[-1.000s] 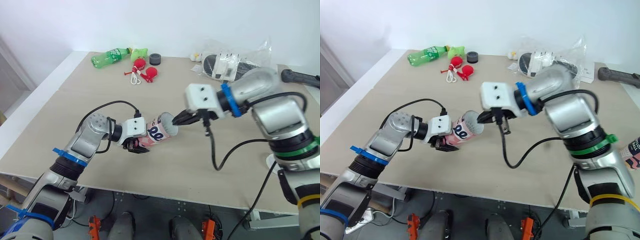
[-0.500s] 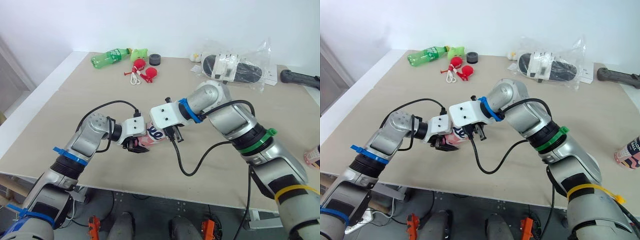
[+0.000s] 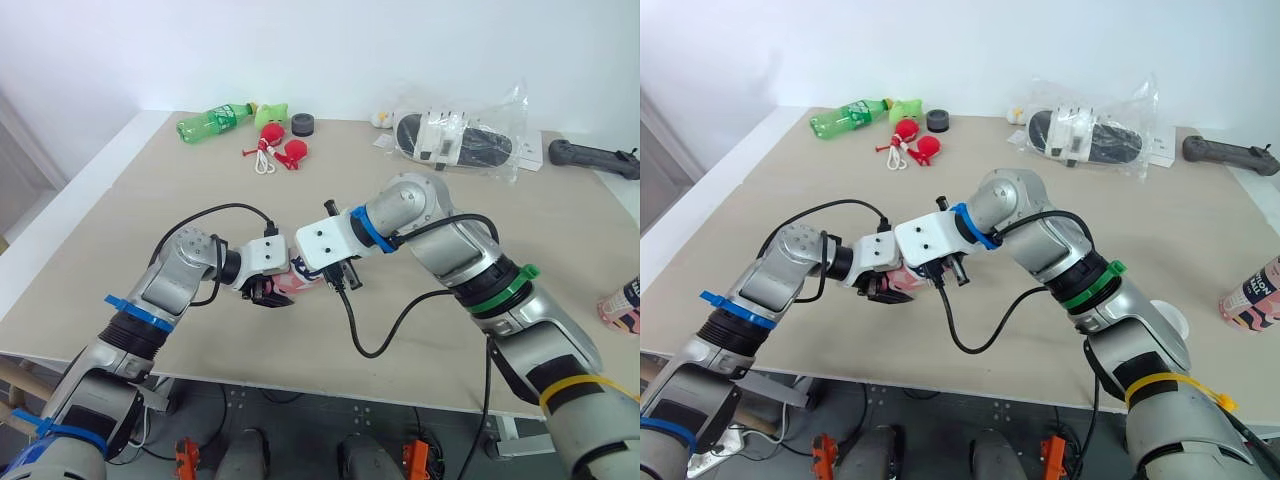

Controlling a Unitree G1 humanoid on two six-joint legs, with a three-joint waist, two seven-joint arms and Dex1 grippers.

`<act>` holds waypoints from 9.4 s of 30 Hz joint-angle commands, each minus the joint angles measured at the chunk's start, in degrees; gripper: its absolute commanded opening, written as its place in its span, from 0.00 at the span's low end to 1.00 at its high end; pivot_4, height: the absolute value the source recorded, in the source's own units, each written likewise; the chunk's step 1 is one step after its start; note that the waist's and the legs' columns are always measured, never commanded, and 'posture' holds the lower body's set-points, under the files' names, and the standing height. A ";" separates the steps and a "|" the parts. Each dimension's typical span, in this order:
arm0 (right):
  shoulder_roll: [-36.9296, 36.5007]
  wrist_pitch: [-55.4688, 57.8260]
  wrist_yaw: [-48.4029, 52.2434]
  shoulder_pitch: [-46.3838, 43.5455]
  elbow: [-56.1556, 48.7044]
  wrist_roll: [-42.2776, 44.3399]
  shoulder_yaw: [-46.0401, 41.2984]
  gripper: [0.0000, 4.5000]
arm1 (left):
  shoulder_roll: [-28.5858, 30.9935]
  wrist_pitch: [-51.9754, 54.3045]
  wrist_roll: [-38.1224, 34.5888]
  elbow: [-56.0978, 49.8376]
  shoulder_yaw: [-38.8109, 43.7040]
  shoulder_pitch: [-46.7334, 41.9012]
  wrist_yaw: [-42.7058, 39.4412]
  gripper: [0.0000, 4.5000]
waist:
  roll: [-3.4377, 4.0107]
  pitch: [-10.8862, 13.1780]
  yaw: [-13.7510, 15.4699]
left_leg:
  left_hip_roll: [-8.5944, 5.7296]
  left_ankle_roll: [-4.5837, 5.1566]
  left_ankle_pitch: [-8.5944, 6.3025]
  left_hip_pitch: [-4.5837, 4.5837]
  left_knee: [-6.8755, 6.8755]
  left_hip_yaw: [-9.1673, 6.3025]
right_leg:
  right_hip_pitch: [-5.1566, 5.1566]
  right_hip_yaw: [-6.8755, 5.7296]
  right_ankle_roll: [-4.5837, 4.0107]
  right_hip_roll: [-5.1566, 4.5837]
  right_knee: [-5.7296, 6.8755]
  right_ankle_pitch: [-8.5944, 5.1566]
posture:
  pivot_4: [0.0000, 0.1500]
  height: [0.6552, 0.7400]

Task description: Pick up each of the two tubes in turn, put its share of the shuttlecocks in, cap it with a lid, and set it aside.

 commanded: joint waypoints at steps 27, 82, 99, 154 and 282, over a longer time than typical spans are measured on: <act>-10.60 5.52 8.13 -3.50 -8.29 8.29 -7.68 0.00 | -1.67 -0.73 -0.37 -1.34 -2.11 0.63 -0.63 0.68 | -0.02 0.08 1.02 | -0.15 -0.02 -0.01 -0.40 -0.05 -0.03 | -0.27 -0.06 0.14 -0.17 -0.10 -0.16 | 1.00 1.00; -36.75 -20.08 9.79 10.27 53.10 -3.94 -9.94 0.74 | -27.76 -23.60 -12.69 10.16 5.44 13.80 20.05 0.68 | 0.34 1.11 -0.30 | -0.31 -0.47 0.12 -0.38 -0.10 0.09 | -0.02 -0.43 -0.16 -0.58 -0.04 -0.13 | 1.00 1.00; -41.32 -17.51 12.76 9.01 39.77 6.09 -8.99 0.01 | -27.93 -24.08 -12.59 11.29 5.31 13.22 20.60 0.68 | 0.40 1.09 -0.31 | -0.31 -0.53 0.16 -0.33 -0.11 0.03 | 0.06 -0.47 -0.16 -0.57 -0.04 -0.13 | 1.00 1.00; -23.02 -4.93 12.76 -26.53 19.09 36.54 14.85 0.01 | -28.47 -30.11 -7.79 21.06 4.13 11.01 23.51 0.68 | 0.44 1.12 -0.30 | -0.15 -0.51 0.20 -0.43 -0.10 -0.14 | -0.12 -0.59 -0.20 -0.38 -0.01 -0.06 | 1.00 1.00; 3.90 8.25 -44.98 59.38 -25.21 33.86 -25.11 0.99 | -3.08 -10.56 -23.31 -7.00 15.65 28.54 7.85 1.00 | -0.27 0.17 -0.46 | 0.37 -0.35 0.22 -0.16 -0.28 -0.03 | -0.04 -0.53 -0.55 0.03 -0.01 -0.32 | 1.00 1.00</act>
